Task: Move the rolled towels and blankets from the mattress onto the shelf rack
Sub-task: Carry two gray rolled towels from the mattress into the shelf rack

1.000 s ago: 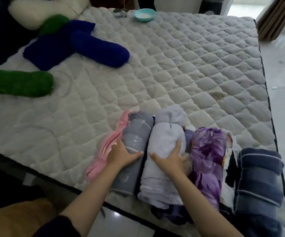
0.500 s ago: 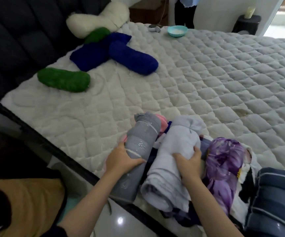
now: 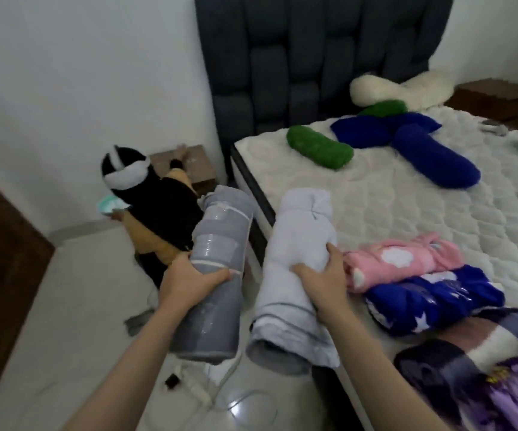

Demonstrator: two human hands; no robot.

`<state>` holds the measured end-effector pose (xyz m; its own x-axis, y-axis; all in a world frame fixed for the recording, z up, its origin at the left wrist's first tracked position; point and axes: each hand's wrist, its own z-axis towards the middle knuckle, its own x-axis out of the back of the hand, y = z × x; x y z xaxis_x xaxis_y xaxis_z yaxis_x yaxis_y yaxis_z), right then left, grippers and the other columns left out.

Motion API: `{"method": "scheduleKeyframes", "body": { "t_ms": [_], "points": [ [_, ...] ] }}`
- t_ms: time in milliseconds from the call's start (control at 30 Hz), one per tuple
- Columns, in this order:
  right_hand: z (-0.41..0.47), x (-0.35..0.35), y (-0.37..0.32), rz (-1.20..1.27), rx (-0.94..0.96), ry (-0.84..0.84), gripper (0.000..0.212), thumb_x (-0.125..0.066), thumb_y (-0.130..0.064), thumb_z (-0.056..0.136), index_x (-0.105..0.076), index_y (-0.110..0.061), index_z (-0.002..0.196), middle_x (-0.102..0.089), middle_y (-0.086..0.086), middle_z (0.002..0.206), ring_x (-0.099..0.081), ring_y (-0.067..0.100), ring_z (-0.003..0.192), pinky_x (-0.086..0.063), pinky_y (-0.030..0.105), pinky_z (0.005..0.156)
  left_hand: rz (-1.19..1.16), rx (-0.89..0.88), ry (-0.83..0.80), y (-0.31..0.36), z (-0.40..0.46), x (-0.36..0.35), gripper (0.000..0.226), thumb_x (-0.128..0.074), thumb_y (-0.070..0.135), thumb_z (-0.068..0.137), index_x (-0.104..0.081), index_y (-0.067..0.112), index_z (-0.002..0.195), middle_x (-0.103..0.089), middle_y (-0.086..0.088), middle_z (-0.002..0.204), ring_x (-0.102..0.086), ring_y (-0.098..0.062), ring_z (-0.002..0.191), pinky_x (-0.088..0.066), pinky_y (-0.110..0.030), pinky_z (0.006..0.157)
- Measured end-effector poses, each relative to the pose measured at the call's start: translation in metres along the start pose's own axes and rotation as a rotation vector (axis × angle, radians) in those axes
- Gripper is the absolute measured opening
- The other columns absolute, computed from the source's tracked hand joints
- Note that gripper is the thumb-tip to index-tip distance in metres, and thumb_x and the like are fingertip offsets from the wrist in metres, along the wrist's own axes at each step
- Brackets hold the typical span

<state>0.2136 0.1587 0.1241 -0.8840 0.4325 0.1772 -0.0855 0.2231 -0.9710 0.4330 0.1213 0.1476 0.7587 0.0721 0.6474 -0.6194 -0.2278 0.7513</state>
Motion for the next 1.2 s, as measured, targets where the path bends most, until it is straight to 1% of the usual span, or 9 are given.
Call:
{"method": "scheduleKeyframes", "body": {
  "t_ms": [200,267,367,533,733,900,933,1033,1200],
  "points": [
    [-0.090,-0.136,-0.026,-0.080,0.161,-0.484,0.080,-0.070,-0.022,0.077,-0.026,-0.027,0.144,-0.035,0.003,0.149,-0.038,0.026,0.134,-0.039,0.036,0.101,-0.080,0.287,0.339,-0.118,-0.069,0.131,0.085,-0.083,0.060,0.047,-0.054,0.019,0.116,-0.066,-0.007,0.110,-0.063,-0.028,0.087,-0.054,-0.038,0.079],
    [-0.129,-0.186,-0.033,-0.102,0.184,-0.673,0.079,-0.071,-0.019,0.077,-0.029,-0.026,0.144,-0.036,0.002,0.149,-0.039,0.024,0.132,-0.037,0.032,0.099,-0.130,0.397,0.473,-0.162,-0.104,0.172,0.089,-0.082,0.062,0.047,-0.052,0.020,0.119,-0.063,-0.005,0.109,-0.062,-0.028,0.090,-0.054,-0.041,0.082],
    [-0.180,-0.245,-0.035,-0.157,0.214,-0.907,0.079,-0.073,-0.021,0.073,-0.033,-0.029,0.141,-0.039,0.001,0.147,-0.042,0.023,0.129,-0.039,0.037,0.103,-0.222,0.560,0.634,-0.213,-0.155,0.214,0.095,-0.082,0.063,0.044,-0.053,0.018,0.122,-0.064,-0.006,0.112,-0.065,-0.029,0.096,-0.054,-0.045,0.087],
    [-0.264,-0.325,-0.028,-0.254,0.322,-1.264,0.078,-0.076,-0.021,0.071,-0.038,-0.028,0.138,-0.044,0.003,0.145,-0.045,0.024,0.128,-0.041,0.037,0.103,-0.349,0.803,0.949,-0.276,-0.233,0.254,0.087,-0.082,0.066,0.030,-0.066,0.017,0.101,-0.073,-0.005,0.095,-0.070,-0.025,0.080,-0.059,-0.043,0.079],
    [-0.358,-0.399,-0.020,-0.300,0.401,-1.694,0.075,-0.076,-0.022,0.065,-0.046,-0.025,0.134,-0.053,-0.005,0.124,-0.050,0.015,0.114,-0.039,0.025,0.091,-0.392,1.012,1.248,-0.319,-0.305,0.282,0.085,-0.079,0.067,0.036,-0.067,0.016,0.102,-0.073,-0.006,0.099,-0.070,-0.025,0.088,-0.056,-0.039,0.084],
    [-0.427,-0.446,-0.020,-0.309,0.458,-1.947,0.075,-0.078,-0.018,0.062,-0.049,-0.027,0.130,-0.053,-0.008,0.115,-0.051,0.012,0.106,-0.040,0.025,0.087,-0.400,1.114,1.472,-0.331,-0.344,0.303,0.039,-0.085,0.048,0.056,-0.059,0.025,0.073,-0.068,-0.006,0.088,-0.064,-0.024,0.078,-0.052,-0.034,0.078],
    [-0.441,-0.455,-0.021,-0.308,0.472,-1.995,0.074,-0.078,-0.015,0.063,-0.050,-0.027,0.130,-0.053,-0.007,0.115,-0.052,0.012,0.105,-0.040,0.025,0.086,-0.402,1.129,1.517,-0.335,-0.352,0.307,0.040,-0.085,0.048,0.058,-0.060,0.024,0.078,-0.068,-0.007,0.089,-0.064,-0.025,0.078,-0.051,-0.034,0.076],
    [-0.483,-0.473,-0.026,-0.307,0.502,-2.099,0.073,-0.079,-0.011,0.065,-0.050,-0.026,0.130,-0.054,-0.007,0.112,-0.052,0.012,0.101,-0.040,0.023,0.084,-0.409,1.215,1.592,-0.343,-0.376,0.322,0.067,-0.083,0.055,0.055,-0.061,0.010,0.100,-0.067,-0.009,0.095,-0.065,-0.028,0.082,-0.051,-0.037,0.073],
    [-0.565,-0.496,-0.028,-0.278,0.475,-2.235,0.082,-0.079,-0.019,0.062,-0.044,-0.022,0.135,-0.050,-0.005,0.120,-0.049,0.013,0.106,-0.040,0.024,0.085,-0.351,1.326,1.635,-0.368,-0.421,0.366,0.085,-0.076,0.069,0.045,-0.062,0.012,0.106,-0.069,-0.009,0.101,-0.066,-0.029,0.087,-0.055,-0.045,0.083]
  ]
}}
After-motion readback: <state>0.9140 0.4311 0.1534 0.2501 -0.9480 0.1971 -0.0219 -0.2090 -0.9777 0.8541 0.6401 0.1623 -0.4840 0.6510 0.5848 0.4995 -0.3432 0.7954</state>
